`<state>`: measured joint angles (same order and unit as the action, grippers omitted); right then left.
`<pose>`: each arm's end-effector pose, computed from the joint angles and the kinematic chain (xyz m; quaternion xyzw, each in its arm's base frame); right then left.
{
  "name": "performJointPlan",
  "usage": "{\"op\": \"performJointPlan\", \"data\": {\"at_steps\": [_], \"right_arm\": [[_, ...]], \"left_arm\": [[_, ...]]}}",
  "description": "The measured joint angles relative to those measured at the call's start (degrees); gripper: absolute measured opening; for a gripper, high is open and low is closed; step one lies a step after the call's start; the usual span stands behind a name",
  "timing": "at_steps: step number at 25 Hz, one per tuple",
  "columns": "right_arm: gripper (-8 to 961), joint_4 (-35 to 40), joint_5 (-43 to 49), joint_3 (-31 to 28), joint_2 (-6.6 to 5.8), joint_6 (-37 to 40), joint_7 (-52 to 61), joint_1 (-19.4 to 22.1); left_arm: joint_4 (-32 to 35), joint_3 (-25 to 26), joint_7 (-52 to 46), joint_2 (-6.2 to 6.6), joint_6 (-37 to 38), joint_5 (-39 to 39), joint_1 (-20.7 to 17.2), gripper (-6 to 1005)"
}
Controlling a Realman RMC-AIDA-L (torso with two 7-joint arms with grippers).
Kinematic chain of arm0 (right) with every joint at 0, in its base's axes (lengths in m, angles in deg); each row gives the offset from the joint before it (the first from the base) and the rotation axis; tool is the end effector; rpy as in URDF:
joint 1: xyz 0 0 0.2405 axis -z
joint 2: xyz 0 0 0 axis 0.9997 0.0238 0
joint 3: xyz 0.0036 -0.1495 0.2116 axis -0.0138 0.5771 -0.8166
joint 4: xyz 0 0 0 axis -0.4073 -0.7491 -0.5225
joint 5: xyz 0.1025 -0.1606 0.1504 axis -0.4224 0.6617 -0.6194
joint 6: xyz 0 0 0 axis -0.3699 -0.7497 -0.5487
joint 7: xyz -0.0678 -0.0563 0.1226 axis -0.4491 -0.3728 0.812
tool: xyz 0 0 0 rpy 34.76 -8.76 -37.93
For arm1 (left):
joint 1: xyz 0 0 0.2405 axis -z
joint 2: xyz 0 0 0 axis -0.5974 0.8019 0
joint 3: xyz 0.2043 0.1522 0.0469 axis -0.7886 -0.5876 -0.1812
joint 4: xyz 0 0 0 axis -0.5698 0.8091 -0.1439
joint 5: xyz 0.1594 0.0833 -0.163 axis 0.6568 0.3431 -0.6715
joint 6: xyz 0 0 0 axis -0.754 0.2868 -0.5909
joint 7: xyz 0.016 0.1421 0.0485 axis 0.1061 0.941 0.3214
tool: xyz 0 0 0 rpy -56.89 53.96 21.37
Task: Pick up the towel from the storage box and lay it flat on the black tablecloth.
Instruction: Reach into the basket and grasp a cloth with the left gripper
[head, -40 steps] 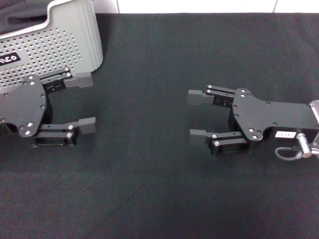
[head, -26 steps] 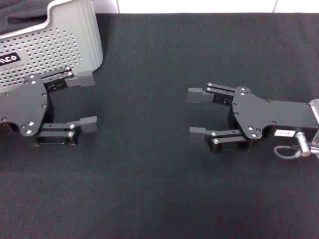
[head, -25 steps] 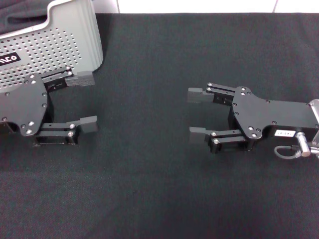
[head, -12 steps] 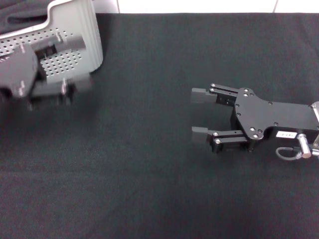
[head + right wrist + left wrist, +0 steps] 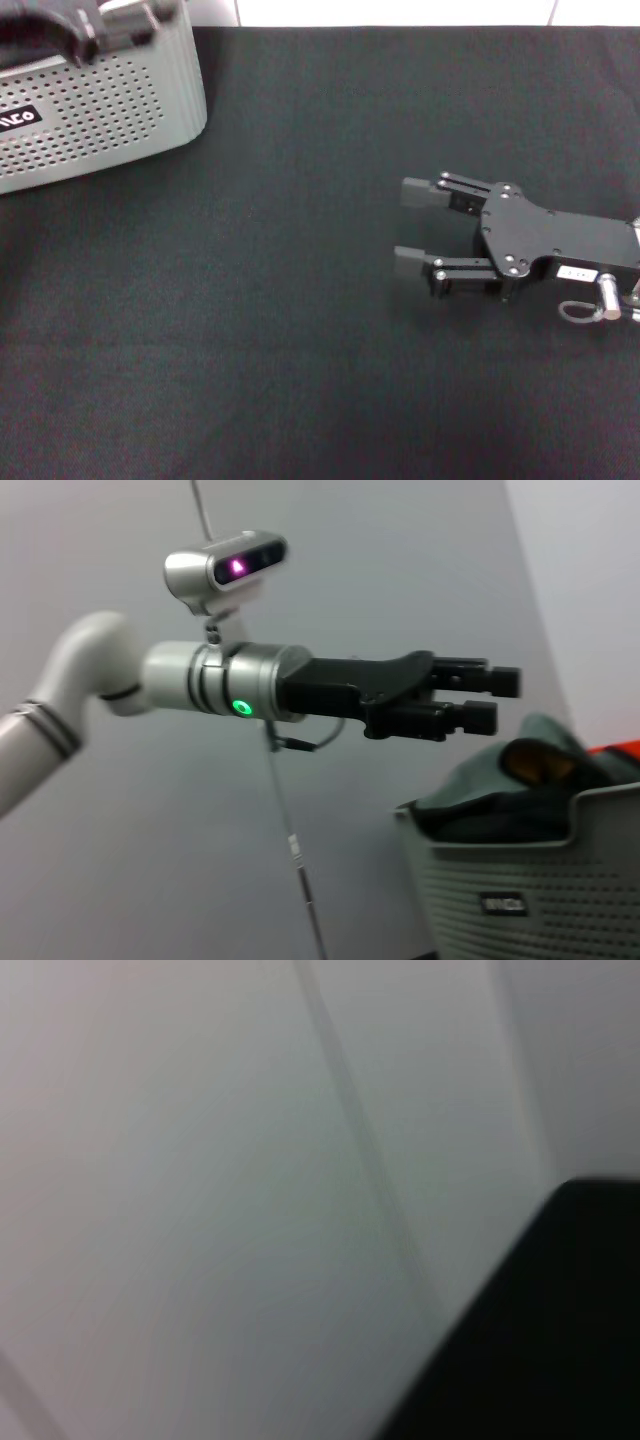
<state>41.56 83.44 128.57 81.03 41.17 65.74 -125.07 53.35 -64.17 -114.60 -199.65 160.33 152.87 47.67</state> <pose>0.2222 0.3354 -0.0543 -0.9055 0.1190 0.4067 0.0206 -0.1598 0.3395 0.1562 -0.9145 -0.0548 -0.1277 0.3799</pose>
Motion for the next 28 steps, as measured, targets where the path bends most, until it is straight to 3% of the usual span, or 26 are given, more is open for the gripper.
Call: {"op": "performJointPlan", "data": {"at_steps": [4,10,15,21,28], "right_arm": [[869,0.0,-1.3,-0.1,-0.01,-0.6,-1.1,1.8],[869,0.0,-1.5,0.1,0.00,-1.8,-1.3,1.3],[868,0.0,-1.6,-0.2,0.00,-2.5,-1.3,0.7],[868,0.0,-1.6,0.2,-0.01,-3.6,-1.3,-0.1],[869,0.0,-1.6,-0.1,0.00,-3.7,-1.3,0.3]], "left_arm": [[7.4,-2.6,-5.1,-0.04,-7.9,9.5,-1.2,633],[7.9,-3.7,-7.8,-0.10,-13.0,26.3,0.2,621],[8.1,-9.8,-12.1,-0.03,-15.0,40.7,0.3,619],[5.0,-15.2,-15.2,-0.04,-20.1,49.2,0.1,616],[-1.0,-16.4,-15.5,0.02,-26.3,51.2,1.7,613]]}}
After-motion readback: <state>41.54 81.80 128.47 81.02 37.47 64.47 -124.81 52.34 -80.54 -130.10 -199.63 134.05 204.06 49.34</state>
